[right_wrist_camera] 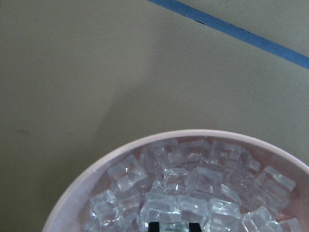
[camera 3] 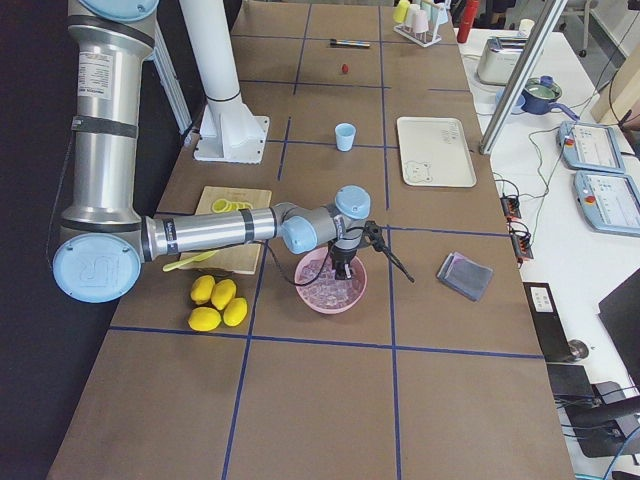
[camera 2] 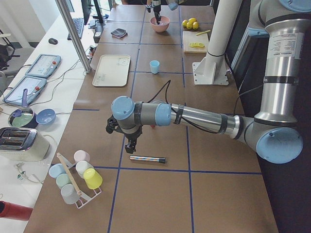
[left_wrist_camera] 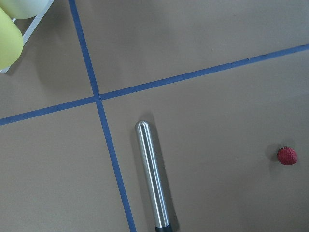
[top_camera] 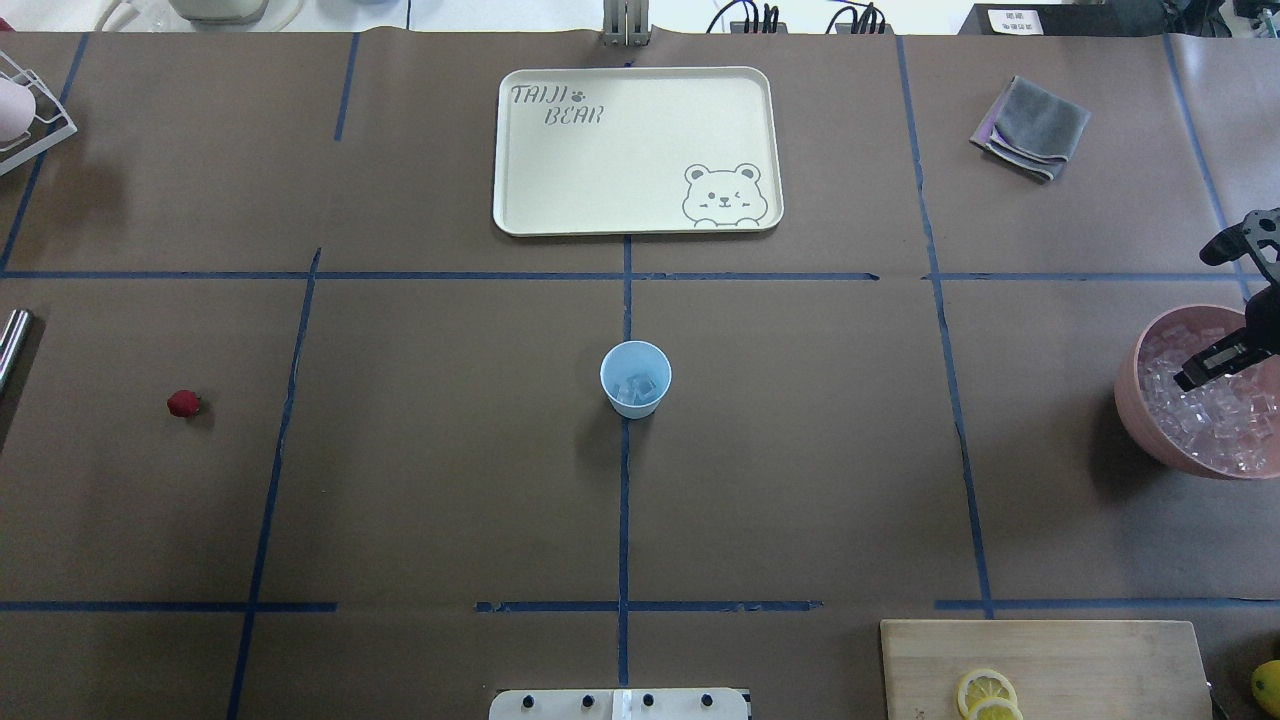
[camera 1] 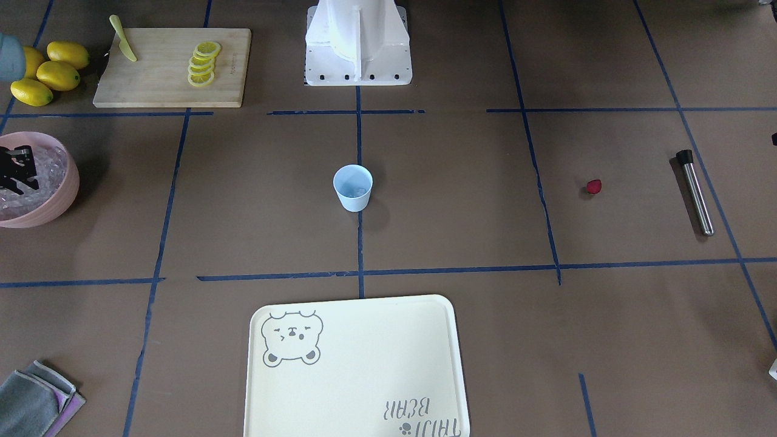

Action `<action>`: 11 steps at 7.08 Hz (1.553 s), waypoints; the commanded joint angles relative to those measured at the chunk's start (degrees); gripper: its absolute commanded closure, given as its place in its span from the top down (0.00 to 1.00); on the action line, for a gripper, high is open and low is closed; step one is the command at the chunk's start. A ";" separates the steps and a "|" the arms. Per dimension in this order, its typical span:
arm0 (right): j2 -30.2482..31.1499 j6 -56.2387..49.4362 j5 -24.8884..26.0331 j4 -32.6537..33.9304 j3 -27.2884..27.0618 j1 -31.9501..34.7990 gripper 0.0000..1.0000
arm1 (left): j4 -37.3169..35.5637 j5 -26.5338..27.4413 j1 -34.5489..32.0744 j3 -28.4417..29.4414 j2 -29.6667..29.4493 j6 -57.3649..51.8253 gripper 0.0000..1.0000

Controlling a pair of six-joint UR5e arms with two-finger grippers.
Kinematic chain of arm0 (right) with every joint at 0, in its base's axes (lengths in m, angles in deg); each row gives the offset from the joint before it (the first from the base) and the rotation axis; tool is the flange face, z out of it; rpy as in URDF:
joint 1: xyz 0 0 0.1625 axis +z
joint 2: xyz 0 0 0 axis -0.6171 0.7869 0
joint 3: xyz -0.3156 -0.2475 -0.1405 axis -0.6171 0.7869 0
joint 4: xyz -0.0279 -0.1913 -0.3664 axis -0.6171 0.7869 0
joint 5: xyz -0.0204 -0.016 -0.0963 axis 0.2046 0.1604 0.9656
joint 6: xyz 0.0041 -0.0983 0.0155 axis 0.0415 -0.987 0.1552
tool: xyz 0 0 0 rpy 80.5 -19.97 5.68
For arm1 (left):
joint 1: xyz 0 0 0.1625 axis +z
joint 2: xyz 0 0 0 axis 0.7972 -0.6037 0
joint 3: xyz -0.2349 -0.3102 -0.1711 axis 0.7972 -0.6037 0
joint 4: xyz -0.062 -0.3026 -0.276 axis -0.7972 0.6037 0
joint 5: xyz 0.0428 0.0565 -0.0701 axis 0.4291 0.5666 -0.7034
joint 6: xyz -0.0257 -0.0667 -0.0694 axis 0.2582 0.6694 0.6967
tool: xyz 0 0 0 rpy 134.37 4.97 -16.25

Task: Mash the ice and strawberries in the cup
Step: 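Grasp a third ice cube from the bowl with the right gripper, then carry the ice cube with the right gripper to the blue cup and drop it in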

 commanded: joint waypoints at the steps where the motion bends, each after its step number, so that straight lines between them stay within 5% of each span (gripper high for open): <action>1: 0.01 0.91 -1.89 0.87 -4.77 0.11 0.00 | 0.00 0.00 0.00 0.00 0.00 0.00 1.00; 4: -5.06 28.58 -5.42 1.06 -14.36 -3.46 0.00 | 0.00 -0.09 0.00 -0.09 0.00 0.09 1.00; 6: -16.89 51.78 -0.46 0.97 -14.30 -13.81 0.00 | 0.00 -0.09 0.00 0.00 0.00 0.09 1.00; 8: -28.93 70.27 10.27 0.97 -9.85 -25.25 0.01 | 0.00 -0.09 0.00 0.61 0.00 0.09 1.00; 11: -42.76 77.55 20.75 0.35 3.60 -30.91 0.01 | 1.05 0.00 0.00 1.14 0.00 0.09 1.00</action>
